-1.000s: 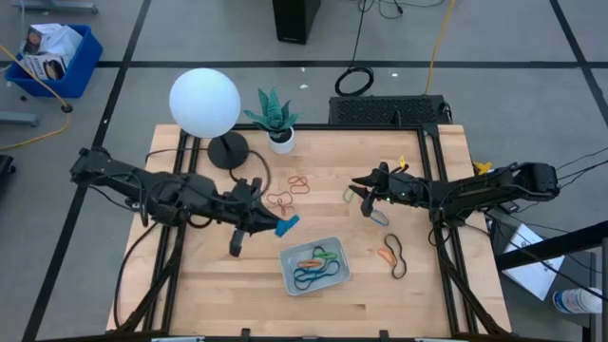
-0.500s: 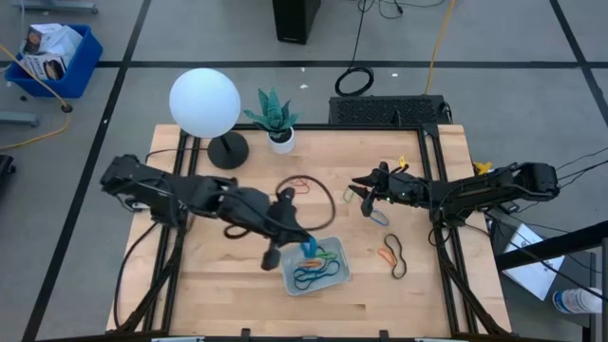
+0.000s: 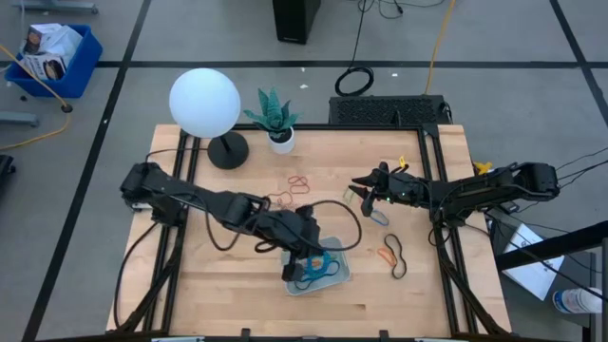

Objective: Pick and place rubber bands into bin
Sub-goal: Put the left blue rubber band into the gray bin

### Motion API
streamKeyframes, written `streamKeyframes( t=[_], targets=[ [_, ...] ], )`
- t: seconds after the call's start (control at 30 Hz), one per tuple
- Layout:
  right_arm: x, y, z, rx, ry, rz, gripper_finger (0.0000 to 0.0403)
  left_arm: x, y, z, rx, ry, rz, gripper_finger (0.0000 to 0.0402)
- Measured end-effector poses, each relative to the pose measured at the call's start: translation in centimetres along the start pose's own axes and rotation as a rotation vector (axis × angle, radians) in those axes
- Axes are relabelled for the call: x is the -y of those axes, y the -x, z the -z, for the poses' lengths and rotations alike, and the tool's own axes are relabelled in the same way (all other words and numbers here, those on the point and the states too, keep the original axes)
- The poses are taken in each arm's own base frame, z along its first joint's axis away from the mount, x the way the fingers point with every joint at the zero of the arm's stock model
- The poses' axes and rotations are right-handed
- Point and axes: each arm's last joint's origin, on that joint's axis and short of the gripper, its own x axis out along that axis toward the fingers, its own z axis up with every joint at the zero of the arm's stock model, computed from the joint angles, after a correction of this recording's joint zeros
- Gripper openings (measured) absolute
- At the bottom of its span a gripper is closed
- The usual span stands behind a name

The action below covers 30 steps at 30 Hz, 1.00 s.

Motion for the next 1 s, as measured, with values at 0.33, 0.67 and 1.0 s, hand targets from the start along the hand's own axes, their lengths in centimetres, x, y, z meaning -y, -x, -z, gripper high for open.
streamKeyframes(
  t=[0.33, 0.67, 1.0],
  targets=[
    [0.1, 0.0, 0.3, -0.034, 0.002, 0.008, 0.0114, -0.5, -4.5, 2.4, -0.136, 0.031, -0.028, 0.0010],
    [0.1, 0.0, 0.5, -0.051, 0.006, 0.012, 0.0114, -2.4, -8.4, 5.8, -0.344, 0.107, -0.096, 0.0006],
    [0.2, 0.0, 0.6, -0.064, 0.010, 0.015, 0.0114, -3.5, -11.0, 8.3, -0.471, 0.160, -0.091, 0.0005]
  ],
)
